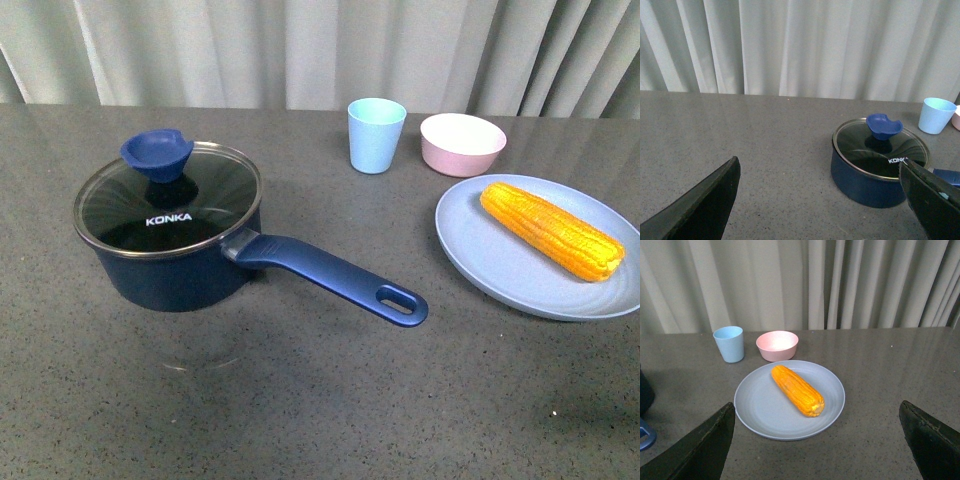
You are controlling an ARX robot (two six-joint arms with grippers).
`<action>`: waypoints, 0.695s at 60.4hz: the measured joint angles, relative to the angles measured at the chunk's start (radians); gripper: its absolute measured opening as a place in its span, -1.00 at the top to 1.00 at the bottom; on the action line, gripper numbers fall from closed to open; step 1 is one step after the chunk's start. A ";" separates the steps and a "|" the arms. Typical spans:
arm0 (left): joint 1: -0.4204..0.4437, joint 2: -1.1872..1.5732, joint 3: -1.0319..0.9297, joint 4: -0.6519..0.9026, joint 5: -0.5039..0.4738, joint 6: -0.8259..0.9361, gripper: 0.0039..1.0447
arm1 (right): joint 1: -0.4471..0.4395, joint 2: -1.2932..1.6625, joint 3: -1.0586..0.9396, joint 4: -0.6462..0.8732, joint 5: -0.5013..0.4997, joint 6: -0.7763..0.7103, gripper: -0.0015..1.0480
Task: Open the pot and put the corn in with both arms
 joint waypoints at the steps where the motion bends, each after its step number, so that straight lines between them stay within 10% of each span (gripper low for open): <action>1: 0.000 0.000 0.000 0.000 0.000 0.000 -0.84 | 0.000 0.000 0.000 0.000 0.000 0.000 -0.83; 15: -0.007 0.230 0.119 -0.234 0.121 -0.073 -0.84 | 0.000 0.000 0.000 0.000 0.000 0.000 -0.83; 42: -0.108 0.900 0.257 0.301 0.105 -0.106 -0.84 | 0.000 0.000 0.000 0.000 0.000 0.000 -0.83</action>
